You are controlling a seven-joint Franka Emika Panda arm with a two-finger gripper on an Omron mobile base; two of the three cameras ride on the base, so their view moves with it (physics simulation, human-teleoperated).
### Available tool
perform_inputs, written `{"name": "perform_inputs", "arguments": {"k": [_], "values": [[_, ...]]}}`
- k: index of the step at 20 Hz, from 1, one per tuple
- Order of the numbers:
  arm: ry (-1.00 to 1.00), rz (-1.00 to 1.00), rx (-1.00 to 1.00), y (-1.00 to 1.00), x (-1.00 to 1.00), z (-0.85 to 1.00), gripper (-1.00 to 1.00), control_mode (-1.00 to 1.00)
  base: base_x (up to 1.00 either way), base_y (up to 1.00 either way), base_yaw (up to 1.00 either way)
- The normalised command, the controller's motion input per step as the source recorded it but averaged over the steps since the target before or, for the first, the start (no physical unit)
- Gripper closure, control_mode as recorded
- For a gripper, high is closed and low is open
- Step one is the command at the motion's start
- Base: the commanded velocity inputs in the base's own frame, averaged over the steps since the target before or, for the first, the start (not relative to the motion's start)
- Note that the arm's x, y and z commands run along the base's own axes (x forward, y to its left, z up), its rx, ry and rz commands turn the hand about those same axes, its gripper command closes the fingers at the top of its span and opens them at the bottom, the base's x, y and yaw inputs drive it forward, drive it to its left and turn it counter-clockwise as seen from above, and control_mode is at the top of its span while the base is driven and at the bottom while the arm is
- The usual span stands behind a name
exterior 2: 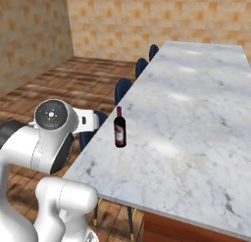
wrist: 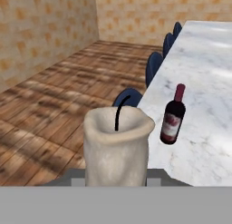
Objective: Get the candle and the wine from the cabinet and move them to the dining counter.
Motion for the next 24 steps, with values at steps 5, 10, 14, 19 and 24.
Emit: {"name": "perform_inputs", "arguments": {"k": [5, 10, 14, 19, 24], "values": [[0.00, 0.00, 0.00, 0.00, 0.00, 0.00, 1.00, 1.00, 0.27, 0.04, -0.03], [0.00, 0.00, 0.00, 0.00, 0.00, 0.00, 1.00, 1.00, 0.01, 0.00, 0.00], [0.00, 0.00, 0.00, 0.00, 0.00, 0.00, 1.00, 1.00, 0.00, 0.00, 0.00], [0.00, 0.00, 0.00, 0.00, 0.00, 0.00, 1.00, 1.00, 0.00, 0.00, 0.00], [0.00, 0.00, 0.00, 0.00, 0.00, 0.00, 1.00, 1.00, 0.00, 0.00, 0.00]]}}
